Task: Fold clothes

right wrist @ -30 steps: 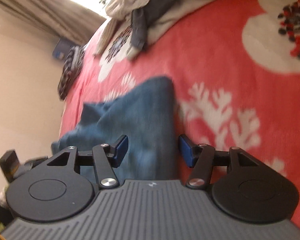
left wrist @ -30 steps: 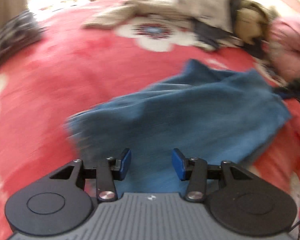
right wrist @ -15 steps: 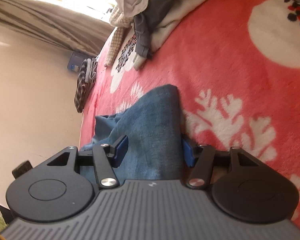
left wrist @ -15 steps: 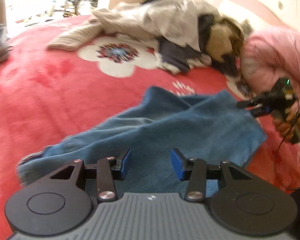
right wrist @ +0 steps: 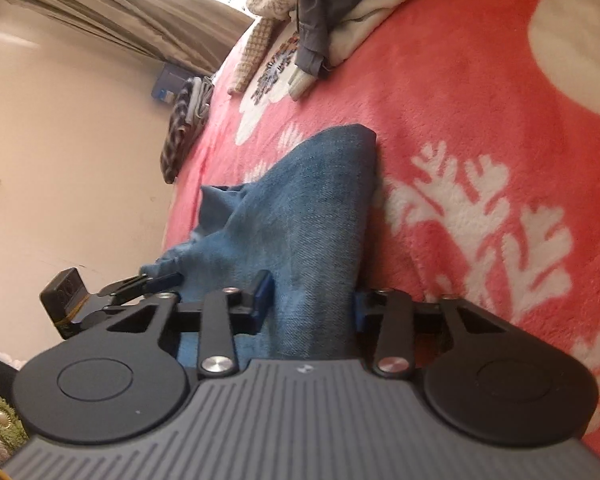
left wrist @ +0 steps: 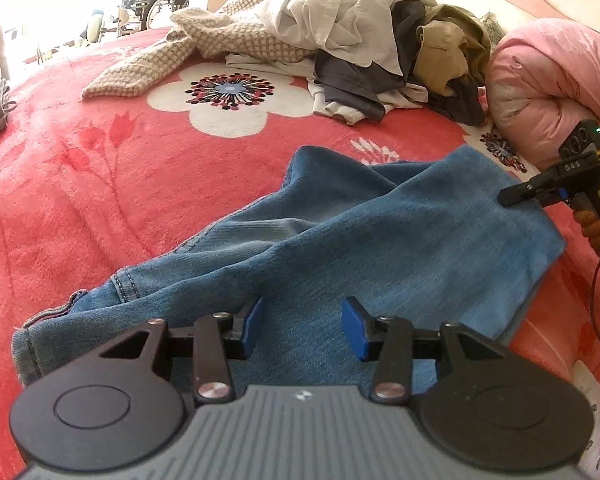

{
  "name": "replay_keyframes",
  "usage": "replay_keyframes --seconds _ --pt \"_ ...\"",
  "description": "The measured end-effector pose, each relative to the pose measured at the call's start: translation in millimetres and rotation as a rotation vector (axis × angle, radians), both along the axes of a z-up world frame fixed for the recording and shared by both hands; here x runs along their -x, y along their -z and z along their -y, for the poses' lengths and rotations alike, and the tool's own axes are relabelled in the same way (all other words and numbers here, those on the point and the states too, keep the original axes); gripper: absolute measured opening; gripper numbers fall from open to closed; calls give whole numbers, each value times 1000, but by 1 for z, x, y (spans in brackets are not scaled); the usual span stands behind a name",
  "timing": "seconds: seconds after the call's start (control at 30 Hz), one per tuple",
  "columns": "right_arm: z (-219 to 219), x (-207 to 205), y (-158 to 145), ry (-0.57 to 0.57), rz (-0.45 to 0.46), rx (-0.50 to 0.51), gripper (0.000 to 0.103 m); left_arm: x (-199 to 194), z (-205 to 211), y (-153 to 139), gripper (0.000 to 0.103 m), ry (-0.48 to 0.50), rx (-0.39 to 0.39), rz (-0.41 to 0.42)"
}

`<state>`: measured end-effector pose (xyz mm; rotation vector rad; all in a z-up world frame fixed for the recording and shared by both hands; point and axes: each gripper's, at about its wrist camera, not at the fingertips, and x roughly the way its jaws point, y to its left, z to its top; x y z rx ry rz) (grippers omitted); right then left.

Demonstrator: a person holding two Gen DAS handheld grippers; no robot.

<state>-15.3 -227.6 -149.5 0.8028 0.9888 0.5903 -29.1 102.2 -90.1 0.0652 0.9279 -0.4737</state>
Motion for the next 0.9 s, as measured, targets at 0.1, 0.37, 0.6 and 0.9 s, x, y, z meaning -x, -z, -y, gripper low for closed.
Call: replay_keyframes --seconds 0.1,0.37,0.6,0.9 --pt "3 7 -8 9 29 -48 18 1 1 1 45 5 -12 8" --pt "-7 17 -42 -10 118 -126 15 6 5 1 45 27 -44 40" --pt "-30 13 -74 -85 199 -140 15 9 7 2 45 38 -61 58" --pt "-76 1 -109 -193 269 -250 15 16 11 2 46 58 -99 104"
